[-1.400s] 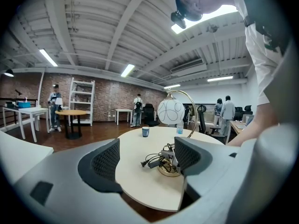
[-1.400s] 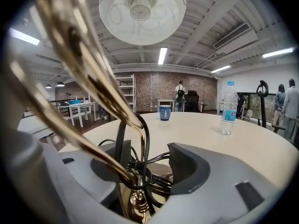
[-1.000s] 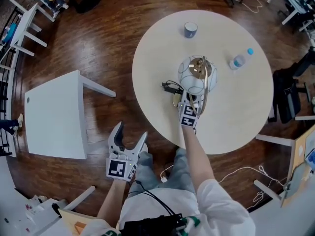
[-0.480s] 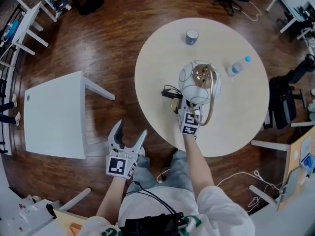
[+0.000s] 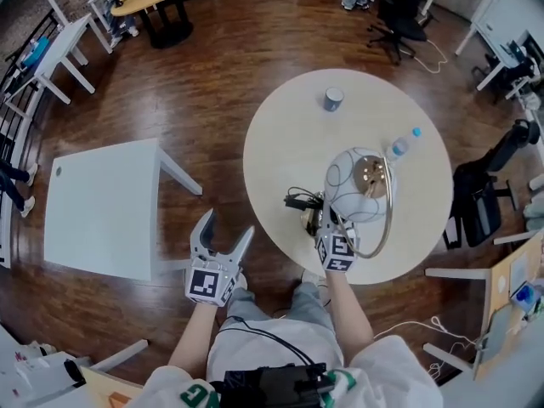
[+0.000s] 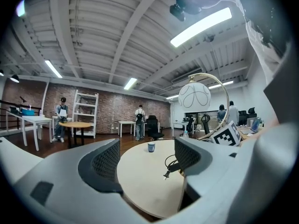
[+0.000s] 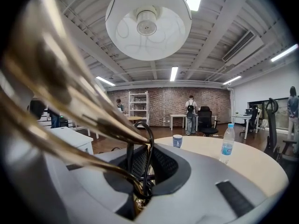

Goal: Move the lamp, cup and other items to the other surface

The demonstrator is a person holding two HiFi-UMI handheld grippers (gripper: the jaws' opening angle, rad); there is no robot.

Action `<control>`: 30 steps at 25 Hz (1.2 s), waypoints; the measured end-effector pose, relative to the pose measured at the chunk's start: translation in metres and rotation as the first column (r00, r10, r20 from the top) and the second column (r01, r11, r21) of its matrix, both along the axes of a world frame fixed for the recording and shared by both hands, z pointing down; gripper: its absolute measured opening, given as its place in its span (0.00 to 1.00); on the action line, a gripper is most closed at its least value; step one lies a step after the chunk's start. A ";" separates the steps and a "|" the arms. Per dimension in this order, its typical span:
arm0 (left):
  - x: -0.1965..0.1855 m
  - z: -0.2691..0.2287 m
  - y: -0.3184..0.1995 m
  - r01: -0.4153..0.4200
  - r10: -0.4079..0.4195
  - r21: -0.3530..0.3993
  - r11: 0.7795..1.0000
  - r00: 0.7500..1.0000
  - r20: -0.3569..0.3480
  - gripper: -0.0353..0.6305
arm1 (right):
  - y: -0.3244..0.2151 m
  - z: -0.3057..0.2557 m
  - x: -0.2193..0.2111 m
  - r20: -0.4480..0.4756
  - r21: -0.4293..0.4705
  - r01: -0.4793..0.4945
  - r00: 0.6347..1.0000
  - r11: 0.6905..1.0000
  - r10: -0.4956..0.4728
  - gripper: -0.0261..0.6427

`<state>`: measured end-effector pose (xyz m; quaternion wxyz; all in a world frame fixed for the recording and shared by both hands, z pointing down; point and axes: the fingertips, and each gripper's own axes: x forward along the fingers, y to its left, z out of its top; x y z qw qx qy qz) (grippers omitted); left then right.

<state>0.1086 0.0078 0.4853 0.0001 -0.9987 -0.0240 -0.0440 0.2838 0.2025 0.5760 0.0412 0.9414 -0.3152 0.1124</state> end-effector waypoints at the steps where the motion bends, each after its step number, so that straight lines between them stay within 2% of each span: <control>1: -0.001 -0.002 -0.001 0.002 -0.002 0.005 1.000 1.000 -0.009 0.59 | 0.002 -0.007 -0.008 -0.009 0.000 0.010 1.000 1.000 -0.010 0.10; 10: -0.013 -0.007 -0.008 0.033 -0.032 0.039 0.999 0.998 -0.047 0.59 | 0.015 -0.034 -0.056 -0.030 -0.013 0.088 0.996 0.996 -0.089 0.10; 18: -0.033 -0.021 -0.023 0.120 -0.119 0.019 0.993 0.991 -0.054 0.59 | -0.016 -0.052 -0.069 -0.041 0.036 0.172 0.985 0.984 -0.170 0.10; 24: -0.070 -0.016 -0.052 0.230 -0.225 0.057 0.972 0.971 -0.082 0.59 | -0.077 -0.061 -0.086 -0.059 0.054 0.322 0.946 0.945 -0.319 0.10; 30: -0.124 -0.022 -0.094 0.377 -0.374 0.040 0.925 0.925 -0.069 0.59 | -0.157 -0.067 -0.111 -0.072 0.080 0.465 0.885 0.882 -0.460 0.10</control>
